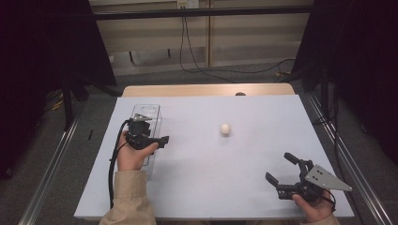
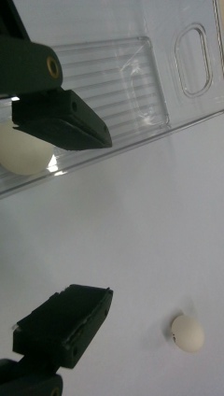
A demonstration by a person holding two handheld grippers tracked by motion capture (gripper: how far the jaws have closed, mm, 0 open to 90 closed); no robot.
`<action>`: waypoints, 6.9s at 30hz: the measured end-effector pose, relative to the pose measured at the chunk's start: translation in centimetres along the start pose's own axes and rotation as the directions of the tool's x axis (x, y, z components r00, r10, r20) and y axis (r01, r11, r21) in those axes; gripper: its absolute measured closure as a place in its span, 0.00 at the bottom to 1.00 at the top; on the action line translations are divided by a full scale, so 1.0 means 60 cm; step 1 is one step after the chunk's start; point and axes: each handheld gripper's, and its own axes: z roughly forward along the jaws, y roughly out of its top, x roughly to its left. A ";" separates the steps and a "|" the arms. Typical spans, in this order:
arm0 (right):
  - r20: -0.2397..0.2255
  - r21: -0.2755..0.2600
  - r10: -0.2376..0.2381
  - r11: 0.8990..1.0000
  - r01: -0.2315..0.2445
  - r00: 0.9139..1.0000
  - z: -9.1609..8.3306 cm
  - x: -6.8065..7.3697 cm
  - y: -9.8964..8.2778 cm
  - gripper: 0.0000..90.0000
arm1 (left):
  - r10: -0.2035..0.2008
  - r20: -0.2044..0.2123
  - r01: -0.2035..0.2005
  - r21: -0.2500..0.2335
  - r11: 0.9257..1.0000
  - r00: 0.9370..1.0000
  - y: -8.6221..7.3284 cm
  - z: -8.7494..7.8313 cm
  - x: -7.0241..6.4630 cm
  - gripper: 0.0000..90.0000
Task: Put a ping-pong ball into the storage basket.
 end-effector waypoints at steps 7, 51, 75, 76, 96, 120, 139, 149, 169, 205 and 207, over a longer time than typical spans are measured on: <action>0.001 0.000 0.002 1.000 -0.002 1.000 0.000 -0.001 0.000 0.05 | 0.003 0.037 -0.003 0.003 1.000 0.999 0.004 0.007 -0.011 0.23; -0.003 0.002 -0.001 1.000 0.001 1.000 0.000 0.000 0.000 0.05 | 0.051 0.092 -0.052 0.004 0.999 0.994 0.013 0.047 -0.057 0.15; -0.004 0.008 0.004 1.000 -0.004 1.000 0.002 0.000 0.000 0.05 | 0.074 0.104 -0.074 -0.002 0.997 0.992 0.014 0.065 -0.079 0.14; -0.004 0.008 0.003 1.000 -0.003 1.000 0.002 0.000 0.000 0.05 | 0.081 0.106 -0.081 0.000 0.997 0.991 0.015 0.066 -0.079 0.14; -0.004 0.012 0.005 1.000 -0.005 1.000 0.002 0.000 0.000 0.05 | 0.118 0.103 -0.118 0.001 0.993 0.988 0.017 0.080 -0.099 0.14; -0.005 0.010 0.002 1.000 -0.002 1.000 0.002 0.000 0.000 0.05 | 0.145 0.115 -0.145 -0.005 0.989 0.983 0.018 0.100 -0.122 0.14; -0.005 0.012 0.004 1.000 -0.004 1.000 0.002 0.000 0.000 0.05 | 0.171 0.121 -0.173 0.004 0.985 0.978 0.018 0.124 -0.142 0.14; -0.007 0.012 0.000 1.000 0.000 1.000 0.002 0.000 0.000 0.05 | 0.173 0.113 -0.173 -0.010 0.985 0.978 0.019 0.131 -0.146 0.13; -0.005 0.012 -0.004 1.000 0.004 1.000 0.002 0.000 0.000 0.05 | 0.179 0.119 -0.178 -0.015 0.984 0.977 0.022 0.147 -0.157 0.13; -0.006 0.021 -0.011 1.000 0.011 1.000 0.004 0.000 0.000 0.05 | 0.184 0.125 -0.182 -0.032 0.983 0.975 0.029 0.173 -0.174 0.13; -0.006 0.022 -0.011 1.000 0.011 1.000 0.004 0.000 0.000 0.05 | 0.188 0.125 -0.186 -0.032 0.982 0.974 0.030 0.174 -0.175 0.13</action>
